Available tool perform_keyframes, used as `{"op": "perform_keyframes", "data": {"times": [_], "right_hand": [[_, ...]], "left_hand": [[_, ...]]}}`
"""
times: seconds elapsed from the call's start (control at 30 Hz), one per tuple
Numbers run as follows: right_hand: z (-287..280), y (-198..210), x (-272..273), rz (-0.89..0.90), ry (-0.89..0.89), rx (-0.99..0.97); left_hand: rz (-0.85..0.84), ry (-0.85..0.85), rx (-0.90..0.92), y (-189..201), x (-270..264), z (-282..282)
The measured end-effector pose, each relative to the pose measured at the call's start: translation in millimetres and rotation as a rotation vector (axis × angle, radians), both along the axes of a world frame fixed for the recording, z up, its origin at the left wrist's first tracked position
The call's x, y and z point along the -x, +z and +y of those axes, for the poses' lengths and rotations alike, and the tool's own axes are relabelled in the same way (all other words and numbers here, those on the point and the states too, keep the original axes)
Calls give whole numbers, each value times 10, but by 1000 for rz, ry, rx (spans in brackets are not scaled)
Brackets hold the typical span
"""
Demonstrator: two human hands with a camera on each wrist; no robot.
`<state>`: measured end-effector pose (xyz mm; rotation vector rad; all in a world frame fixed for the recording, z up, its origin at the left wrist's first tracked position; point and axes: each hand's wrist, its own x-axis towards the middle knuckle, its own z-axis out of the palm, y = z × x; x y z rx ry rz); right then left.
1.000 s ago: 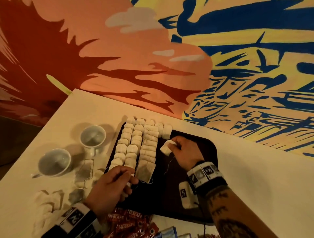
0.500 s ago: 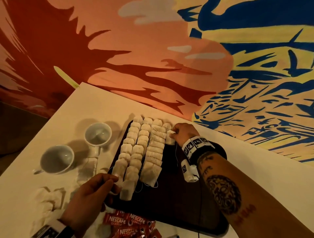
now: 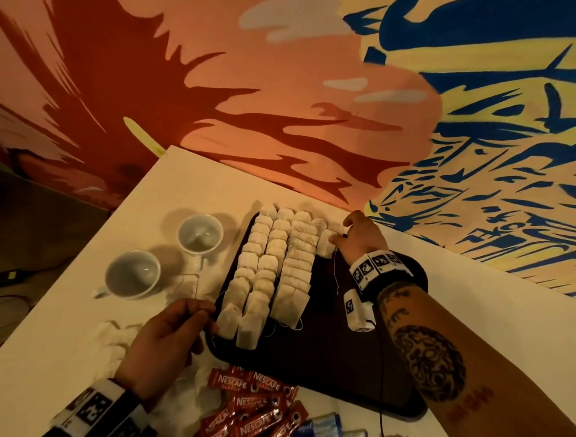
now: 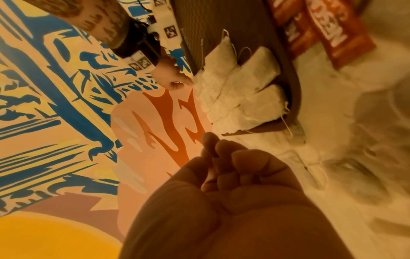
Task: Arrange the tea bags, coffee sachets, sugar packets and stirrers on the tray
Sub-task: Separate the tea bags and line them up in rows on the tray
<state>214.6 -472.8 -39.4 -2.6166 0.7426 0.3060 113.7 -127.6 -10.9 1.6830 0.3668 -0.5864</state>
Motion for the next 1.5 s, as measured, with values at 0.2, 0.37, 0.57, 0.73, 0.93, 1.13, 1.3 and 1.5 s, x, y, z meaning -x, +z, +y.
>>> {"op": "perform_keyframes", "data": {"times": [0.2, 0.37, 0.57, 0.73, 0.93, 1.13, 1.3, 1.5], "right_hand": [[436, 87, 849, -71, 52, -222], [856, -133, 1671, -6, 119, -310], [1041, -419, 2097, 10, 180, -250], [1026, -515, 2104, 30, 173, -224], [1025, -518, 2024, 41, 139, -251], [1016, -479, 1992, 56, 104, -279], [1008, -401, 1968, 82, 89, -292], [959, -307, 1931, 91, 35, -360]], "left_hand": [[-194, -196, -364, -14, 156, 550], [-181, -399, -868, -201, 424, 1036], [114, -384, -956, -393, 579, 1069], [31, -453, -965, -501, 607, 954], [-25, -506, -836, -537, 386, 861], [-113, -374, -753, -360, 250, 977], [-42, 112, -174, -233, 294, 1163], [121, 421, 327, 107, 265, 889]]}}
